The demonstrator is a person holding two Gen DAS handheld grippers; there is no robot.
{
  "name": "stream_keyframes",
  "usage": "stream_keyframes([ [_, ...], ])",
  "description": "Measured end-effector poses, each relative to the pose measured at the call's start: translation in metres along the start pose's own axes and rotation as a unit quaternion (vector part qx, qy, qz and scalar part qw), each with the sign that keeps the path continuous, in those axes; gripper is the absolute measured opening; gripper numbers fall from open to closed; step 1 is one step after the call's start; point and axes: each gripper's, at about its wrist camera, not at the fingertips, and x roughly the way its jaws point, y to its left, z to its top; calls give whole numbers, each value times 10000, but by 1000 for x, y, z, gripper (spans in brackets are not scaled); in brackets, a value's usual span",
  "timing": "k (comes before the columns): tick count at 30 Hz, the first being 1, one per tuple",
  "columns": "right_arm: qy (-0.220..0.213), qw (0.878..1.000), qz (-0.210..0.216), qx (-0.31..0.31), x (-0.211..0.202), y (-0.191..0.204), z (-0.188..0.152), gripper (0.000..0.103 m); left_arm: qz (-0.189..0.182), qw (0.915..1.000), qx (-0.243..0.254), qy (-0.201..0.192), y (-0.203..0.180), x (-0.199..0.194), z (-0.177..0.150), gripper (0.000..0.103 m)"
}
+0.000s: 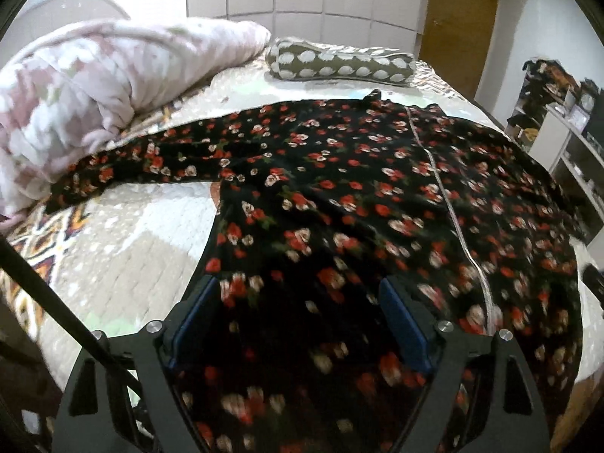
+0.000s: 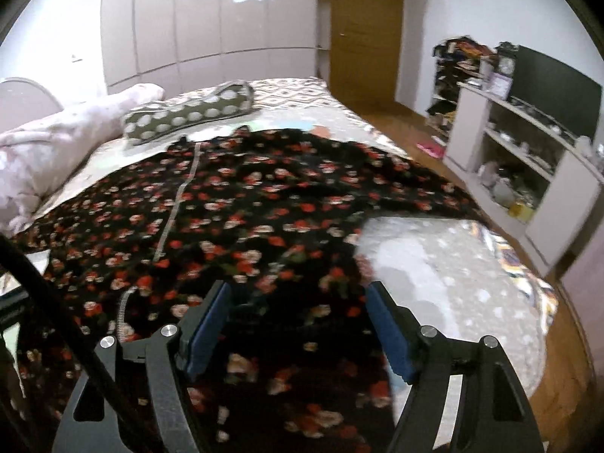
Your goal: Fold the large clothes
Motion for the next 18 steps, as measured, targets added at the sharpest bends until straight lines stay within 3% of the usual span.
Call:
stream_keyframes([
  [7, 205, 9981, 528, -223, 11, 18, -18, 78, 162, 9995, 21, 261, -28, -8, -22, 85],
  [18, 512, 9962, 556, -439, 26, 9, -30, 78, 213, 9966, -53, 798, -38, 16, -43, 85],
])
